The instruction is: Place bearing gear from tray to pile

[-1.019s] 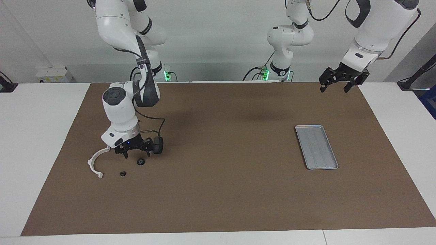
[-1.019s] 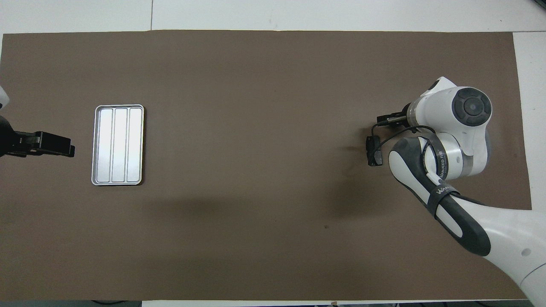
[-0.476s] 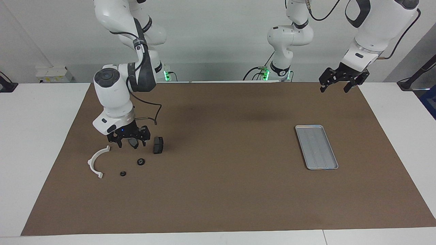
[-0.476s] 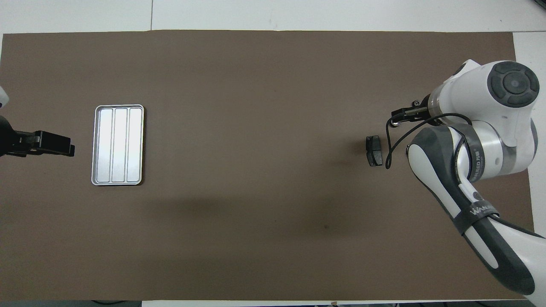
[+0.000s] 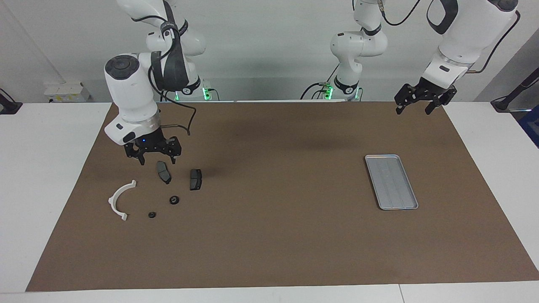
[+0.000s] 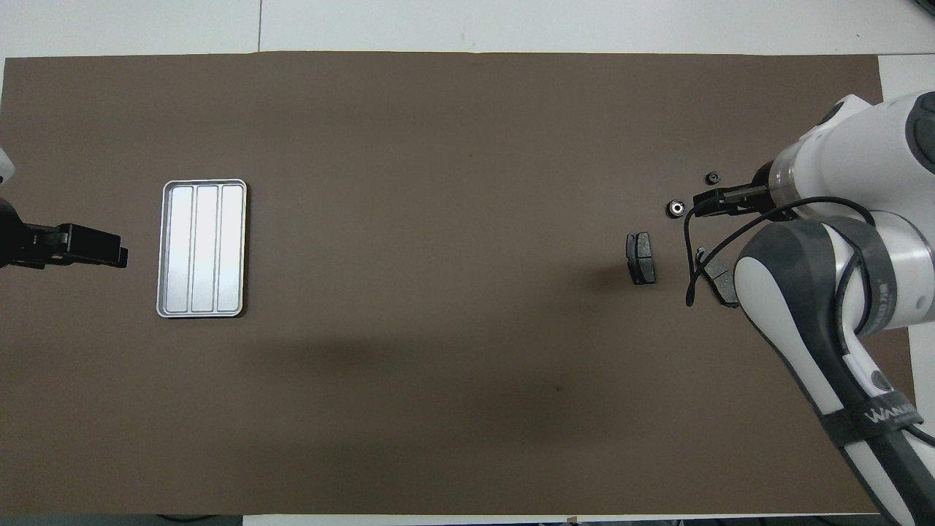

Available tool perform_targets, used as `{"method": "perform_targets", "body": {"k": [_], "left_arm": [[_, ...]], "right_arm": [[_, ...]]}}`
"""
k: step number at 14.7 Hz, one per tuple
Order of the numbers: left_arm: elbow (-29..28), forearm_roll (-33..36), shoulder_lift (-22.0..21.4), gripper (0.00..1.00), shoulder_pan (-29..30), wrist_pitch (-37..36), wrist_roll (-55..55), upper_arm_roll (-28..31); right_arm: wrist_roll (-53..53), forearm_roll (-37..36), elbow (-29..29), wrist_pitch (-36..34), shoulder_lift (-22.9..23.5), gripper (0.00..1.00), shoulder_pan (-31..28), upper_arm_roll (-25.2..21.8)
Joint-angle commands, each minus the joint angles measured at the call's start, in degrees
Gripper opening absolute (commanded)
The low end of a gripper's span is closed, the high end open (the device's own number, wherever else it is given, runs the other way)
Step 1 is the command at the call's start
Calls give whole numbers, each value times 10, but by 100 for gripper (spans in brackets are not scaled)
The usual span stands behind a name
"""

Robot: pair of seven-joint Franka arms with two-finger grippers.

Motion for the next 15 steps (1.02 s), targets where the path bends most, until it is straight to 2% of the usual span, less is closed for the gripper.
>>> {"method": "perform_targets", "body": {"k": [1,4,10,13,15], "left_arm": [[-11,7,-9,100,3,12,-5,-2],[-10,8,-9,100,1,2,-3,-2],[-10,8,-9,100,1,6,-3,-2],[-10,8,-9,100,1,6,-3,-2],[-10,8,-9,100,1,6,-3,-2]], "right_arm": [[-20,35,6,-46,-36,100,-3,3],[-17,70,7,-103,-70,100,-3,8],[-17,72,34,-192,-111,100,-3,17],[-15,84,48,-208,-120,100,-3,16],[-14,85,98,-266,-105,100,-4,14]]}}
